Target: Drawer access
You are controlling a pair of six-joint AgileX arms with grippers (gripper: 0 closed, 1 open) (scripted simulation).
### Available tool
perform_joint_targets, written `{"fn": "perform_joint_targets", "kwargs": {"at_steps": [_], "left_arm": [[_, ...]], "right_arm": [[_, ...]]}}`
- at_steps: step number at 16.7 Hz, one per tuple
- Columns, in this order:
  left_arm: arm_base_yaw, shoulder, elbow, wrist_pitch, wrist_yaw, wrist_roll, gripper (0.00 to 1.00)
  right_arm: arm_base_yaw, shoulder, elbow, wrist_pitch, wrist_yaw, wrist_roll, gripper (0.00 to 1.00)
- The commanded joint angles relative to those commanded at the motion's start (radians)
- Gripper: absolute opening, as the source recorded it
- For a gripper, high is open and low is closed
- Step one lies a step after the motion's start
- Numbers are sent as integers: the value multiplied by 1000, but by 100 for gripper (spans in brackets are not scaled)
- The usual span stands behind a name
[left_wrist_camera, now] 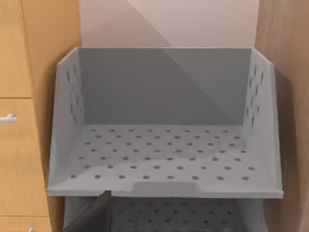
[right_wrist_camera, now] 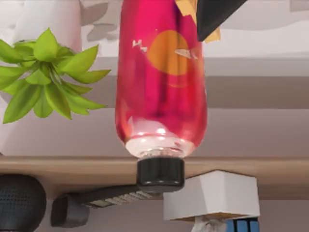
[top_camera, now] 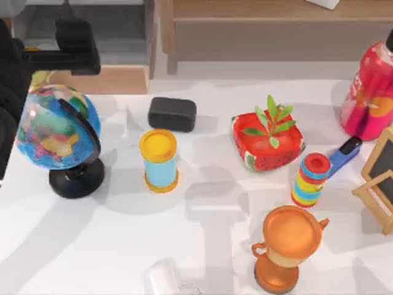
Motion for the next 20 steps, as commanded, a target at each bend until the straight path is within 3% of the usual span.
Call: {"fn": "perform_joint_targets", "kwargs": {"at_steps": [5, 9, 13, 20], "left_arm": [[15, 7, 1, 6, 9, 11, 100], [148, 142, 64, 100, 100, 160, 100], [363, 382, 162, 261, 274, 454, 100], [740, 882, 336, 592, 653, 1084, 100]], "right_arm": [[0, 0, 0, 0, 0, 0, 100], [0, 0, 0, 0, 0, 0, 100], [0, 0, 0, 0, 0, 0, 100], [0, 0, 0, 0, 0, 0, 100]]}}
